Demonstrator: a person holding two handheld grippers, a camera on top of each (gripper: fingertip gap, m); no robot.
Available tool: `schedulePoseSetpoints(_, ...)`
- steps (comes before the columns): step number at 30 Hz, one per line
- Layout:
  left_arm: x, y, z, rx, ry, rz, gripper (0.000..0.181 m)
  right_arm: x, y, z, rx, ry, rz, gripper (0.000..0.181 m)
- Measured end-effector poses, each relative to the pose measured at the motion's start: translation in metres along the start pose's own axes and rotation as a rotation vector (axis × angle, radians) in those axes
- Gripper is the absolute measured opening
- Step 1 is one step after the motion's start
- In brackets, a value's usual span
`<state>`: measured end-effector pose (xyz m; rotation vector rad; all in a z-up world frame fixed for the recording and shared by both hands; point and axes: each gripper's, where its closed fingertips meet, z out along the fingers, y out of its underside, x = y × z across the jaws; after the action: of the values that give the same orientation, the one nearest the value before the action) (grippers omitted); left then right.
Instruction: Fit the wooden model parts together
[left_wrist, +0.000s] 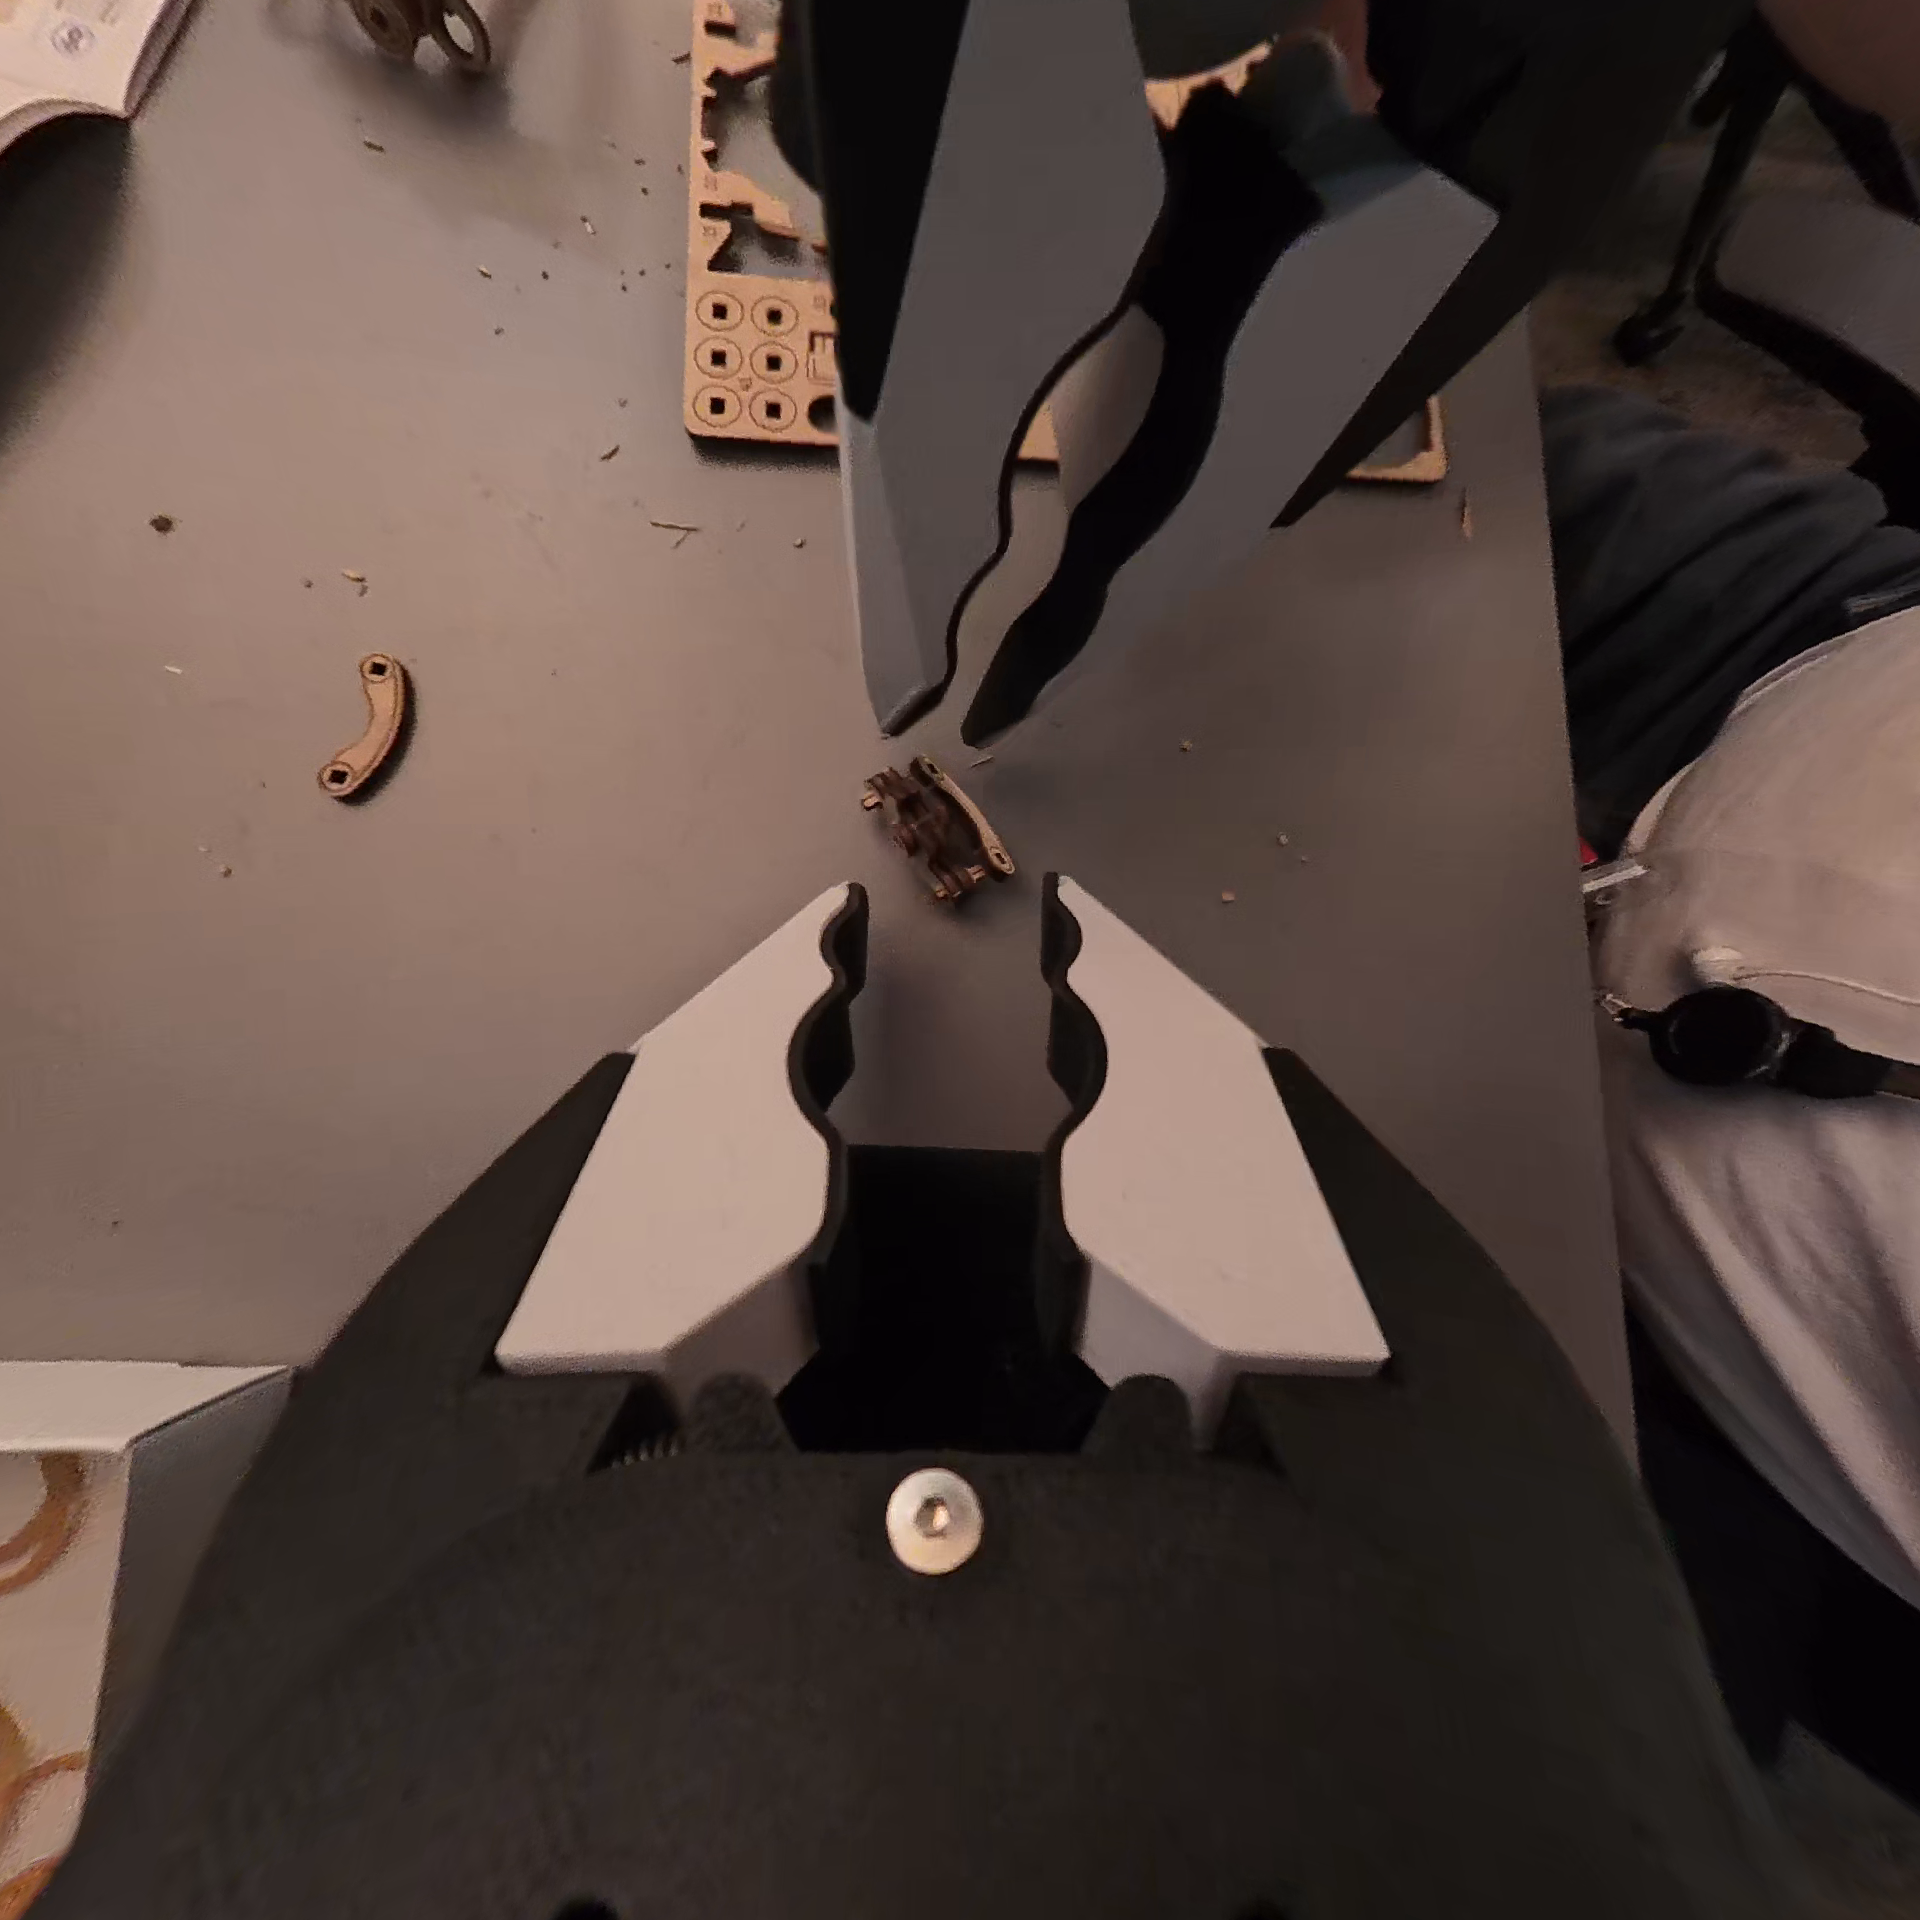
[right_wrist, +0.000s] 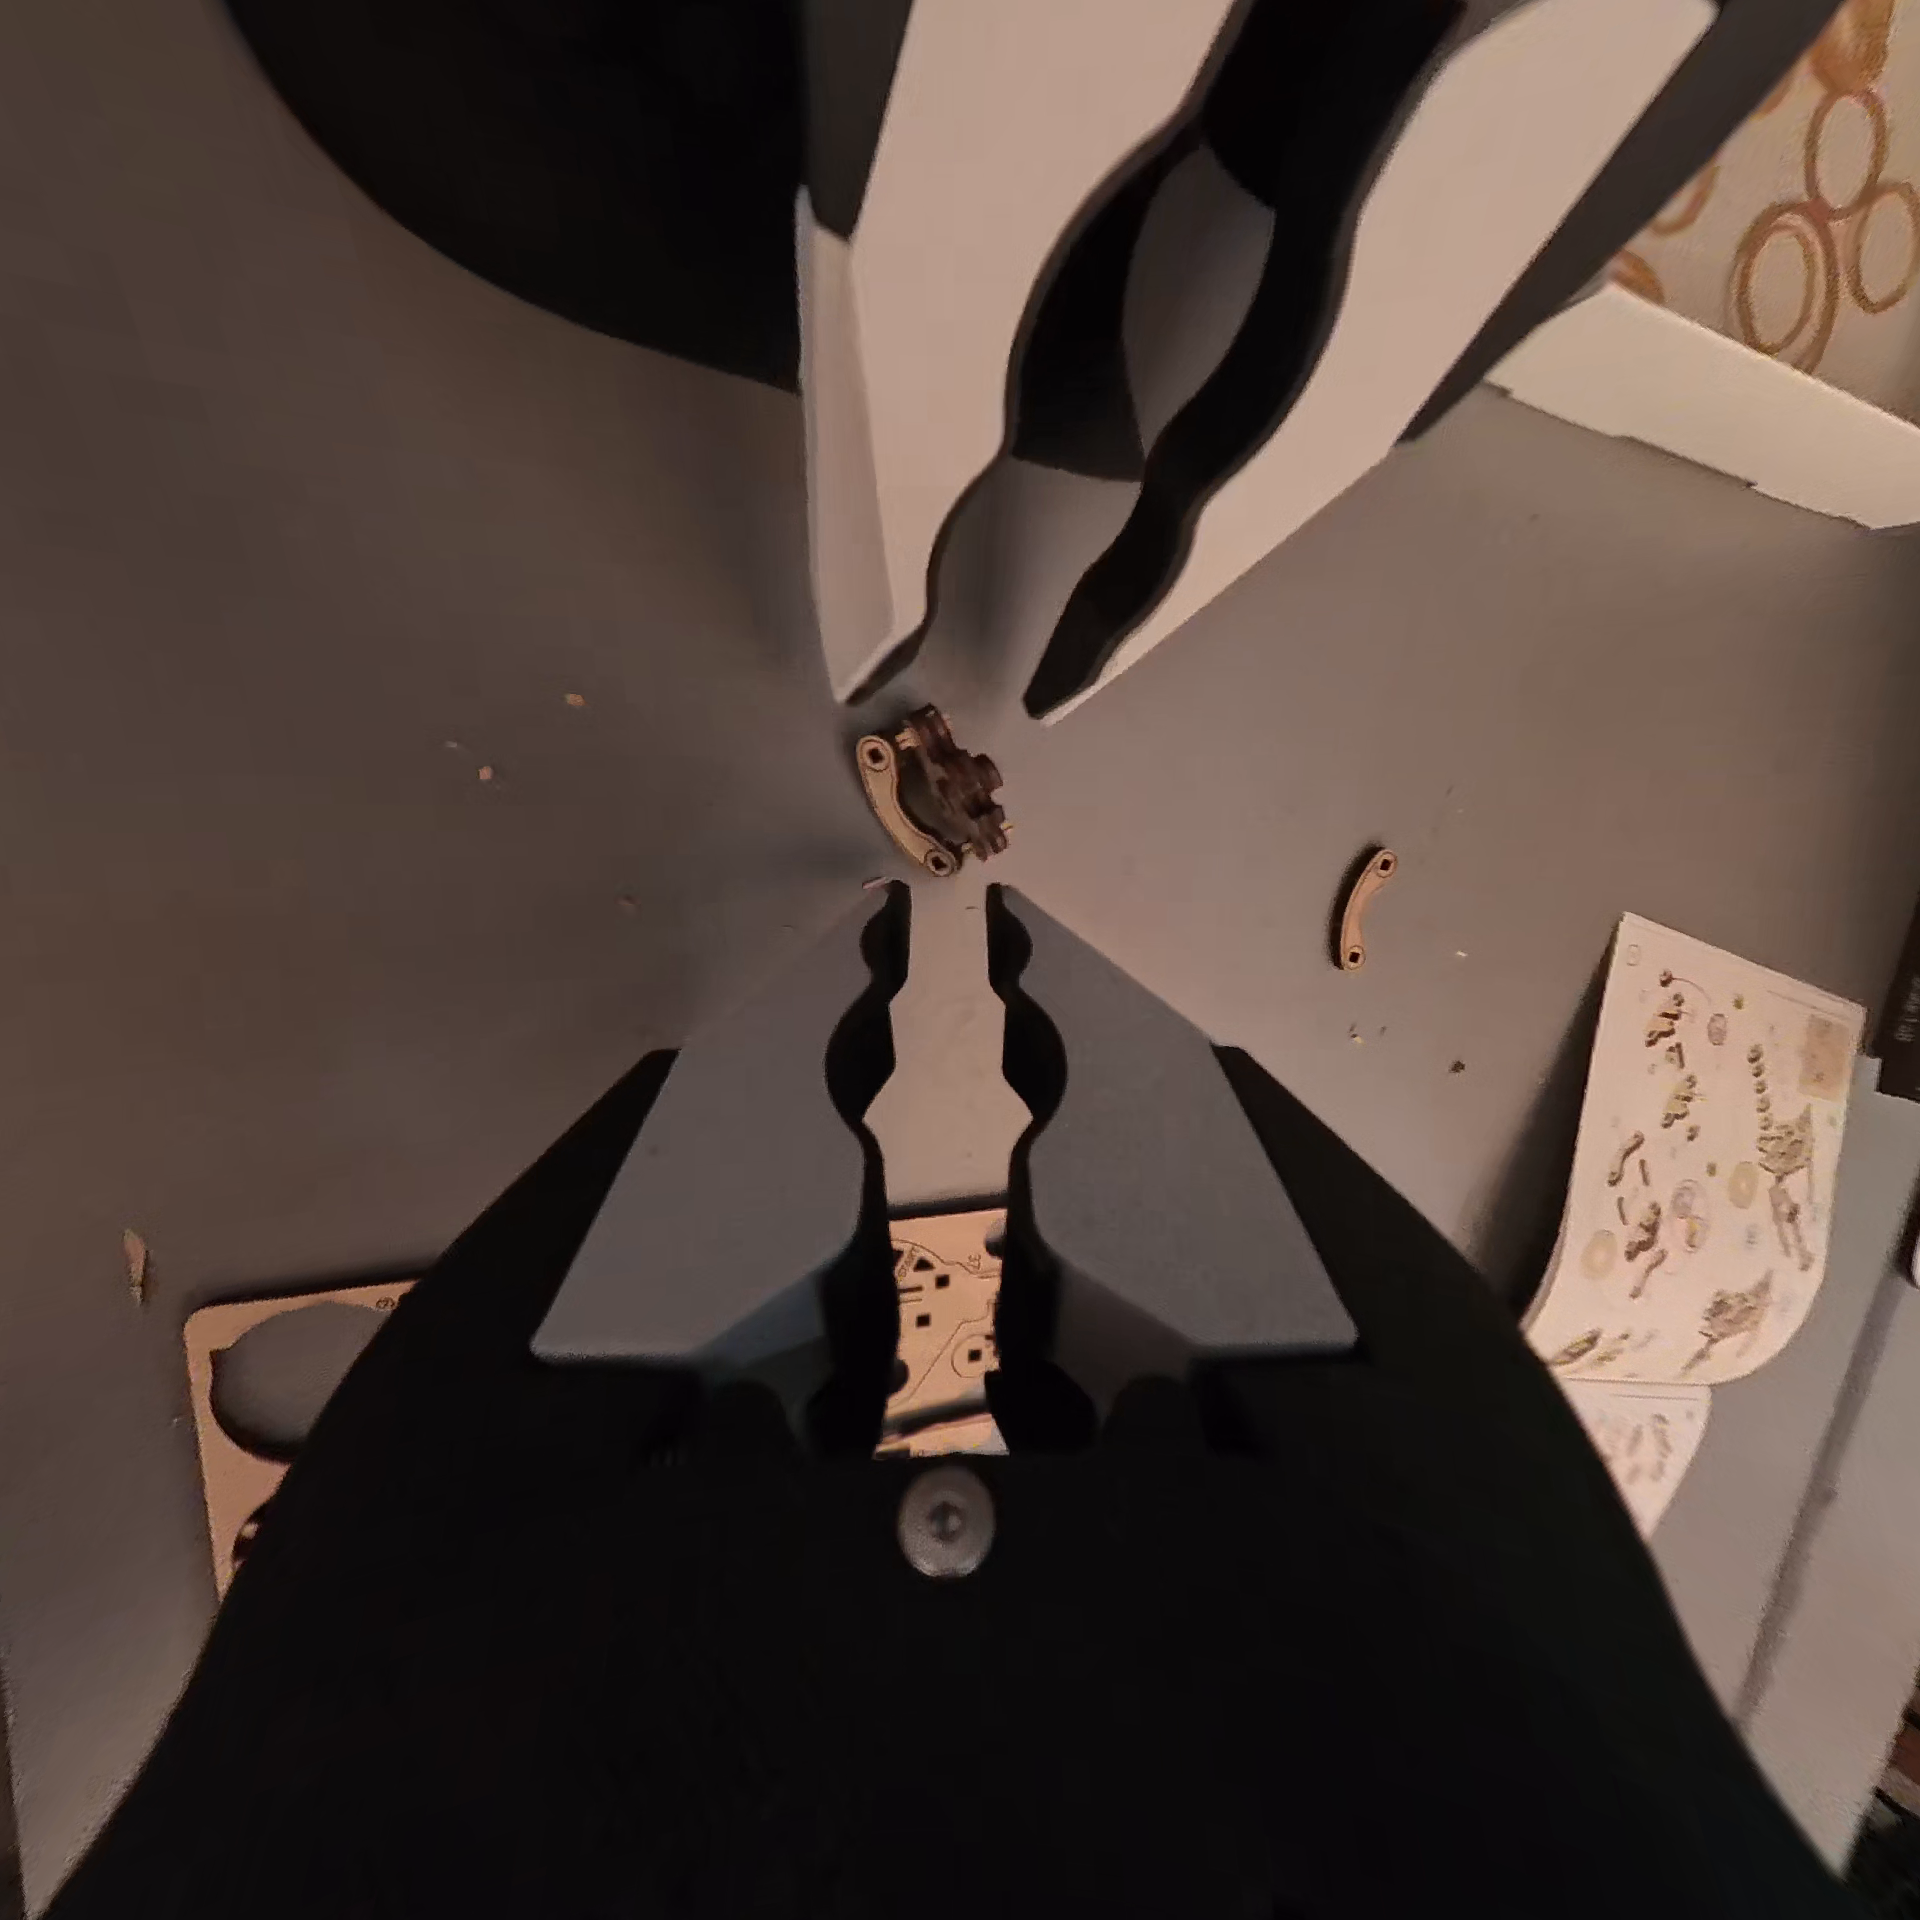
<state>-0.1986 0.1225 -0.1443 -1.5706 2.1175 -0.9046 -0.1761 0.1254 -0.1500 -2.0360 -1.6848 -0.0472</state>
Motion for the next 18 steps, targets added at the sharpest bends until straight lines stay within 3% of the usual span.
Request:
schedulePoseSetpoints(1, 0.000, 0.000, -0.002, 0.003, 0.008, -0.013, 0.032, 0.001, 0.000, -0.001, 0.016, -0.005, 0.009, 0.013)
schedulePoseSetpoints(8, -0.003, 0.007, 0.000, -0.040, -0.014, 0.022, 0.030, 0.008, -0.015, -0.009, 0.166, -0.083, 0.023, 0.013)
schedulePoseSetpoints(18, -0.002, 0.006, 0.000, -0.024, 0.001, 0.021, 0.029, 0.004, -0.017, 0.003, 0.147, -0.254, -0.015, 0.012)
